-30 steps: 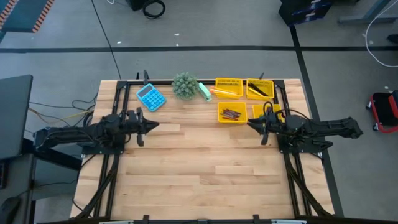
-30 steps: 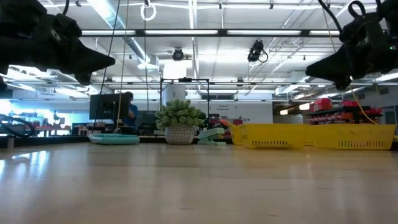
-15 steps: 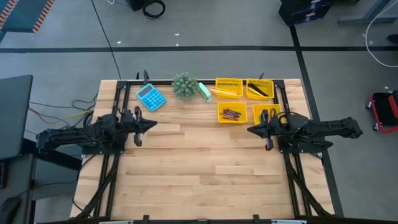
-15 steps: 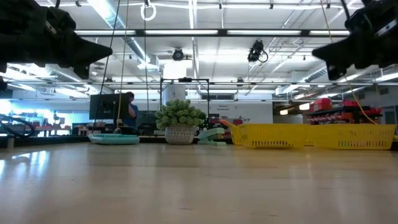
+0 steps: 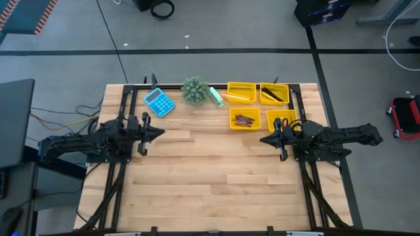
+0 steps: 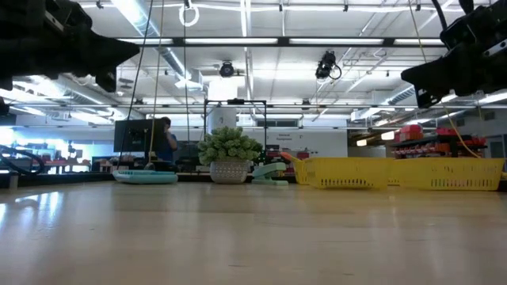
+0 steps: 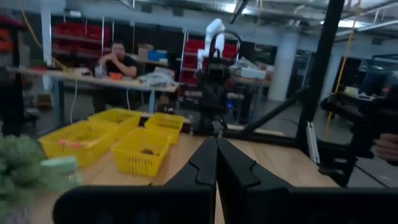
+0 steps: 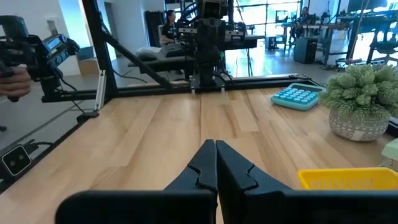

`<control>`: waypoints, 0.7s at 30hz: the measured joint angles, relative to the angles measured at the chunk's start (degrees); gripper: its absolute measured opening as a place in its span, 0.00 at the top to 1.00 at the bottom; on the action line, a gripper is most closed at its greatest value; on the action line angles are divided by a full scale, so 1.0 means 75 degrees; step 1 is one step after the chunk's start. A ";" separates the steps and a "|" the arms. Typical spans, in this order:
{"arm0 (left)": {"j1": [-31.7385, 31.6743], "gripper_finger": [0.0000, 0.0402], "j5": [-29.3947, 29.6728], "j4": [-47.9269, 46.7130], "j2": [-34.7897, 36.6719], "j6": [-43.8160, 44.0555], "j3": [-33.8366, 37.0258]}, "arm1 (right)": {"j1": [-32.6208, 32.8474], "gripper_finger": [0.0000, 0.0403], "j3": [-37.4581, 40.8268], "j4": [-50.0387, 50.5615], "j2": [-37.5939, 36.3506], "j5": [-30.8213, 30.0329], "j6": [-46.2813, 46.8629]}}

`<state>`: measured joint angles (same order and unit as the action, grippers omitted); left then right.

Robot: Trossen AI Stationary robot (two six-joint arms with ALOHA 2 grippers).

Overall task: Sort crayons/erasers/pens/pencils in bins
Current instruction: Return to Home Position

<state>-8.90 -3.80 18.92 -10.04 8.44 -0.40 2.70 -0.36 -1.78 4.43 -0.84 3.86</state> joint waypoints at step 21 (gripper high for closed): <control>0.0118 0.98 0.0160 -0.0396 -0.0006 -0.0105 0.0003 | -0.0002 0.98 -0.0015 0.0181 0.0002 -0.0049 0.0095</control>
<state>-8.01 -2.60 15.95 -10.09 7.65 -0.38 2.68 -0.47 -0.42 4.45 -1.21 4.57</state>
